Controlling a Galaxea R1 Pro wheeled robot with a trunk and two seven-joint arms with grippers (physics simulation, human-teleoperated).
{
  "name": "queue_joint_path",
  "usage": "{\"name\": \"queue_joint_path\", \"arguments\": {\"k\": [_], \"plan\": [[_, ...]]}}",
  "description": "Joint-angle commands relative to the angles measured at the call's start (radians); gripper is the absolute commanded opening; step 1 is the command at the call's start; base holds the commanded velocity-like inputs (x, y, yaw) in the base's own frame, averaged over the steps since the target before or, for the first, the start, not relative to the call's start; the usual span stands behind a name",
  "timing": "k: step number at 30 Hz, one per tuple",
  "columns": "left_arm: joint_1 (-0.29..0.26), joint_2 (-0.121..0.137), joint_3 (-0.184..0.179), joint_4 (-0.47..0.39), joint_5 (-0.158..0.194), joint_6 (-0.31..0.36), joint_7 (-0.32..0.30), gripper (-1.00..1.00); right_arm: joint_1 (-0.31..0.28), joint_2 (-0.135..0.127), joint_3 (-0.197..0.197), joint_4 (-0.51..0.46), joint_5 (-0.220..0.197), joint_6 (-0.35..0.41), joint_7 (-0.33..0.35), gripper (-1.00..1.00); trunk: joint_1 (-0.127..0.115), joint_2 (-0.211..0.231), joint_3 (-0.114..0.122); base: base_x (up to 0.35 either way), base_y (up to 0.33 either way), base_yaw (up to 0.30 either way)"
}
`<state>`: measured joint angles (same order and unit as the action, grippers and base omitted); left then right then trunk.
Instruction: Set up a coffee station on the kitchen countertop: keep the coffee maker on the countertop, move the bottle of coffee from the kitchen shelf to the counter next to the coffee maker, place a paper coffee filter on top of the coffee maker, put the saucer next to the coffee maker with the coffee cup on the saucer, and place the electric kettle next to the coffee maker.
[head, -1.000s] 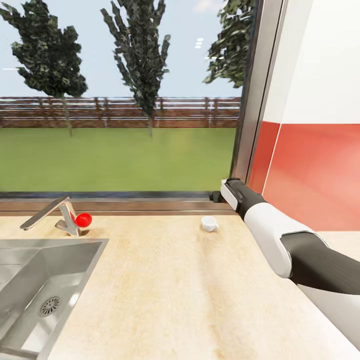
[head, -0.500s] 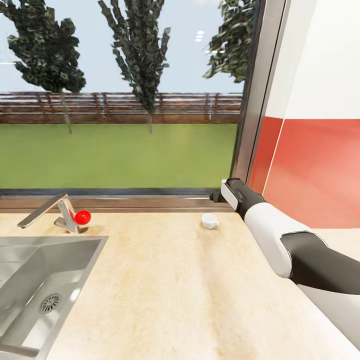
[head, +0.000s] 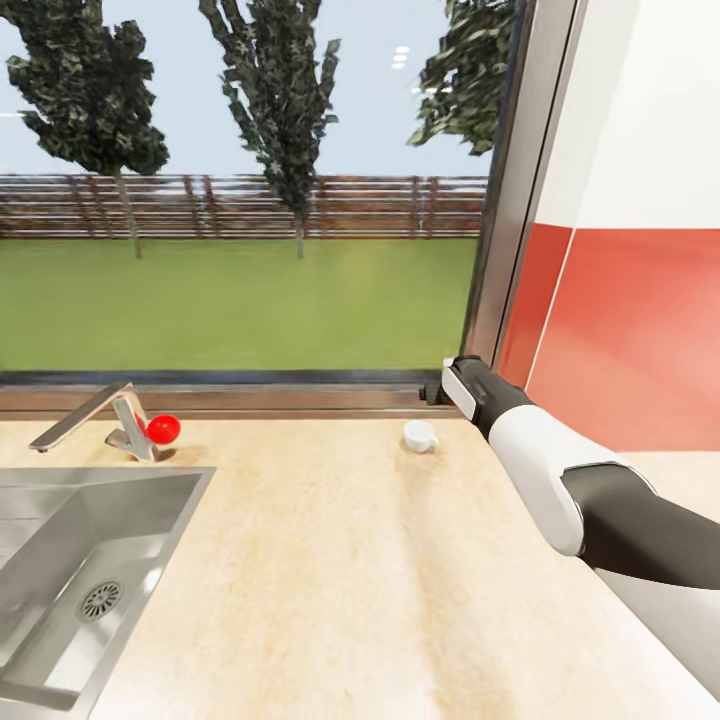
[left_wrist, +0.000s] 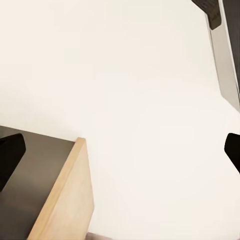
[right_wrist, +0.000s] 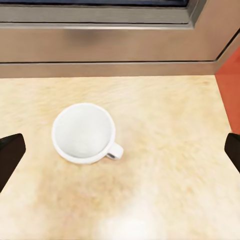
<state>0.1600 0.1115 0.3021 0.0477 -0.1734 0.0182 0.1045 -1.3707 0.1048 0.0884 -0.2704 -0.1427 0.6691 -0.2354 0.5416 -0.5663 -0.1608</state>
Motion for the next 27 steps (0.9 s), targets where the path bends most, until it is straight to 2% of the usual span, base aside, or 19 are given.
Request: {"name": "queue_joint_path", "arguments": {"k": [1,13,21,27], "plan": [[0.000,0.000,0.008,0.000,-0.011,0.002,0.003,1.00,-0.001,0.000,0.008,-0.001,-0.011,0.004,-0.007,1.00,0.000,-0.001,-0.003,0.000,0.000,0.000],[0.000,-0.001,0.007,0.000,-0.011,0.002,0.003,1.00,-0.001,-0.019,0.011,-0.001,-0.010,0.004,-0.007,1.00,0.000,-0.001,-0.022,0.000,0.000,0.000],[0.000,-0.006,0.008,0.000,-0.011,0.002,0.004,1.00,0.003,-0.021,0.014,0.010,-0.009,0.002,-0.006,1.00,0.000,-0.001,-0.034,0.000,0.000,0.000],[0.001,-0.009,0.006,0.000,-0.011,0.002,0.003,1.00,0.042,-0.021,0.013,0.014,-0.009,-0.065,-0.005,1.00,0.000,-0.001,-0.044,0.000,0.000,0.000]]}}
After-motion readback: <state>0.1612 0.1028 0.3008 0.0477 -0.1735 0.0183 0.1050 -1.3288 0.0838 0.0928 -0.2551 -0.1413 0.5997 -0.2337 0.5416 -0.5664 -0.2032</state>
